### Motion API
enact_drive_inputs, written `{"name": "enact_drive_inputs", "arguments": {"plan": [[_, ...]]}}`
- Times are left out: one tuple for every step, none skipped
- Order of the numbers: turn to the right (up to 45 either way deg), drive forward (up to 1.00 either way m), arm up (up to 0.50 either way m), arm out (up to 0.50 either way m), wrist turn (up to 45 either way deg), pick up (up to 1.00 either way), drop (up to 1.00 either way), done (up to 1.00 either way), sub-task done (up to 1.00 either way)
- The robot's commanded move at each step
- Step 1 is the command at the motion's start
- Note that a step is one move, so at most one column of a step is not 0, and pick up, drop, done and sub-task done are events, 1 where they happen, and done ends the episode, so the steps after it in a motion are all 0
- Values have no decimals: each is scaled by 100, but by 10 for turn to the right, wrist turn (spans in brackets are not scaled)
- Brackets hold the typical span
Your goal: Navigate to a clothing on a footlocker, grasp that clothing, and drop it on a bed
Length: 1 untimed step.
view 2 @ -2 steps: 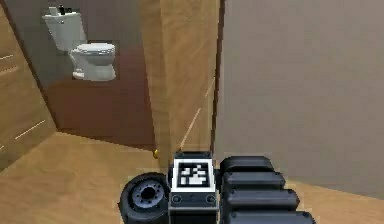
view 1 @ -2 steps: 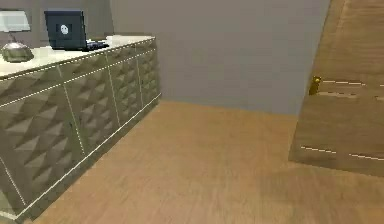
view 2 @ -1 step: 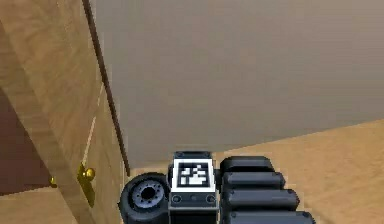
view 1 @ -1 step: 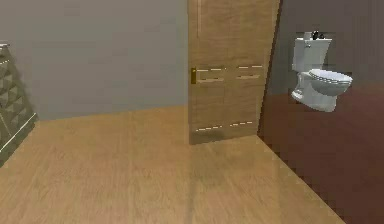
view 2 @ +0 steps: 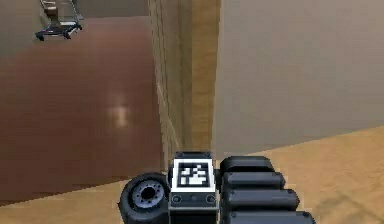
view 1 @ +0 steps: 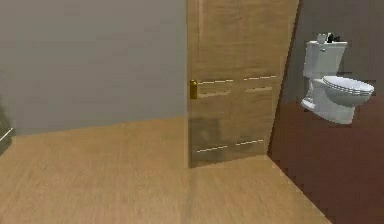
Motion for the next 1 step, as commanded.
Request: {"name": "enact_drive_inputs", "arguments": {"plan": [[270, 0, 0, 0, 0, 0, 0, 0, 0]]}}
